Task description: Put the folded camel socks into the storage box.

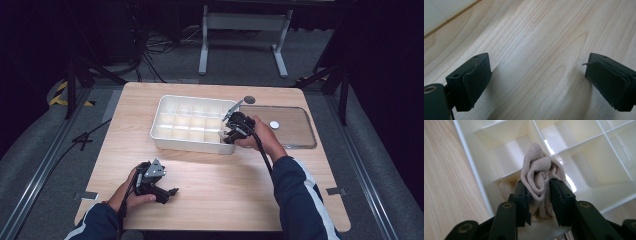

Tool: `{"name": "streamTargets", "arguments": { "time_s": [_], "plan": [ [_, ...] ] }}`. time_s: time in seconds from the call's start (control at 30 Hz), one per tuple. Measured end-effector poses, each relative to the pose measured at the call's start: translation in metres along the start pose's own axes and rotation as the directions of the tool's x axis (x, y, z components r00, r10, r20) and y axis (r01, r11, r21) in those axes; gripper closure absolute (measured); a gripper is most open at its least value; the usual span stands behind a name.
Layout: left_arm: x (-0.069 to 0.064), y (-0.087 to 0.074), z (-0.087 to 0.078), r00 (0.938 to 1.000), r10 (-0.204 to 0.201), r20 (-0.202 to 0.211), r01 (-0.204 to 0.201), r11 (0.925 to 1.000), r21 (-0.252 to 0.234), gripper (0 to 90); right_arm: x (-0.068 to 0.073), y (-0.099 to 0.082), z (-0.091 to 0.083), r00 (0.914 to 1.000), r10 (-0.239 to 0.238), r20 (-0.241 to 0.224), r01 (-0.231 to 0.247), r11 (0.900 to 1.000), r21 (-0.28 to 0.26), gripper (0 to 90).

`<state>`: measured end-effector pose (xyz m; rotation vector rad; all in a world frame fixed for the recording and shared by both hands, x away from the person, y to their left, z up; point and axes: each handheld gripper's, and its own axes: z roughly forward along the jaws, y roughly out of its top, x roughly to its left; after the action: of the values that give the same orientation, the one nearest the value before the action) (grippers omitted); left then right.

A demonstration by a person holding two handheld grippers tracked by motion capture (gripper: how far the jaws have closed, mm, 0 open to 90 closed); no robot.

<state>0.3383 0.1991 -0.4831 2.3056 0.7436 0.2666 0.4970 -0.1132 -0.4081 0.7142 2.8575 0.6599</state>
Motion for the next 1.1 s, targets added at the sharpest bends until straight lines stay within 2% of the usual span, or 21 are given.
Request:
{"name": "streamTargets", "arguments": {
  "time_s": [0.1,0.5,0.77,0.97,1.0,1.1],
  "plan": [
    [0.0,0.0,0.0,1.0,0.0,0.0,0.0,1.0,0.0,6.9,0.002,0.0,-0.003,0.9999,-0.016,0.006,0.016,0.9999,0.0,67.0],
    [0.0,0.0,0.0,1.0,0.0,0.0,0.0,1.0,0.001,6.9,0.006,-0.001,-0.019,0.9995,-0.02,0.026,0.021,0.9988,-0.044,63.2],
    [0.0,0.0,0.0,1.0,0.003,-0.001,-0.003,1.0,0.003,6.9,0.013,-0.002,-0.029,0.9991,-0.03,0.03,0.033,0.9937,-0.107,61.7],
    [0.0,0.0,0.0,1.0,0.003,0.0,-0.003,1.0,0.003,6.9,0.017,-0.004,-0.034,0.9986,-0.036,0.039,0.041,0.9917,-0.122,61.6],
    [0.0,0.0,0.0,1.0,0.003,0.0,-0.003,1.0,0.002,6.9,0.018,-0.007,-0.037,0.9981,-0.042,0.044,0.048,0.989,-0.14,62.1],
    [0.0,0.0,0.0,1.0,0.003,0.0,-0.003,1.0,0.002,6.9,0.017,-0.01,-0.042,0.998,-0.036,0.052,0.044,0.9873,-0.153,62.0]
  ]
}}
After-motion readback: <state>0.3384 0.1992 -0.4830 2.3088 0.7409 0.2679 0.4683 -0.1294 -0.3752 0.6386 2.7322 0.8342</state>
